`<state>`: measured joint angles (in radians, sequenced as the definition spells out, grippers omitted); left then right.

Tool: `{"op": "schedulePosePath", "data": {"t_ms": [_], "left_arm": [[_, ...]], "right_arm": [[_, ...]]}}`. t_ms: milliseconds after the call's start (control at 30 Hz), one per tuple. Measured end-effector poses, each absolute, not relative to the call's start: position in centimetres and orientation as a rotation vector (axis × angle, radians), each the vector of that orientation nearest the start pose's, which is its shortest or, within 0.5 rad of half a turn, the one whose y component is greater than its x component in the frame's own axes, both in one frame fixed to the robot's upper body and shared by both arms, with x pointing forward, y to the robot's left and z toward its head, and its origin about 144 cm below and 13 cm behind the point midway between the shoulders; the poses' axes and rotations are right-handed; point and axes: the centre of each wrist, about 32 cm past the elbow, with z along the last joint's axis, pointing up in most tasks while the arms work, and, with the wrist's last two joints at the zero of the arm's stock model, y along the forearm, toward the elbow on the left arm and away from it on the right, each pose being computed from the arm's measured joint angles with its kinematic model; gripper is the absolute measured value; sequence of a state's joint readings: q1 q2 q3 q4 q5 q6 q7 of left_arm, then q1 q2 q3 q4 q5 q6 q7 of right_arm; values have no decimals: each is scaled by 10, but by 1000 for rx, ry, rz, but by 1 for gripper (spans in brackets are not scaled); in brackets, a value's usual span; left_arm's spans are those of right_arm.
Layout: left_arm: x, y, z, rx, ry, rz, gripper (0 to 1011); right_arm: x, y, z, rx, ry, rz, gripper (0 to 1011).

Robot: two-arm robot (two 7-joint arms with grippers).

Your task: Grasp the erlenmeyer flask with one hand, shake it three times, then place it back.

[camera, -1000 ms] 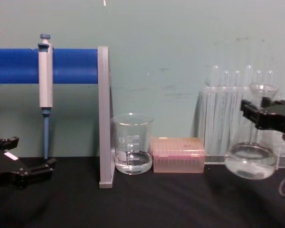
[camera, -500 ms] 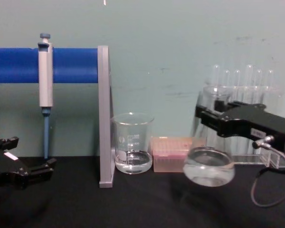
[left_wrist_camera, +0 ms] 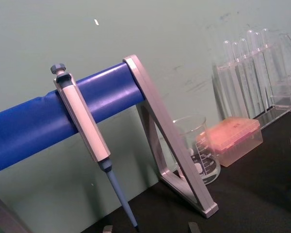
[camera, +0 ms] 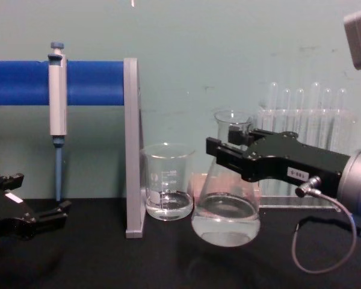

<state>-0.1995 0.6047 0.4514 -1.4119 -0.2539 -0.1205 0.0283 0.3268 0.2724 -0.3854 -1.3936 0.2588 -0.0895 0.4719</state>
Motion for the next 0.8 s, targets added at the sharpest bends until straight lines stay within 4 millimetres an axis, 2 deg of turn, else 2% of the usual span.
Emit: {"op": "schedulePosePath", "data": {"t_ms": [800], "left_arm": [[489,310,1140,304,-285,1248,1001]], "right_arm": [[540,-203,1181,7,-158,-696,452]]}}
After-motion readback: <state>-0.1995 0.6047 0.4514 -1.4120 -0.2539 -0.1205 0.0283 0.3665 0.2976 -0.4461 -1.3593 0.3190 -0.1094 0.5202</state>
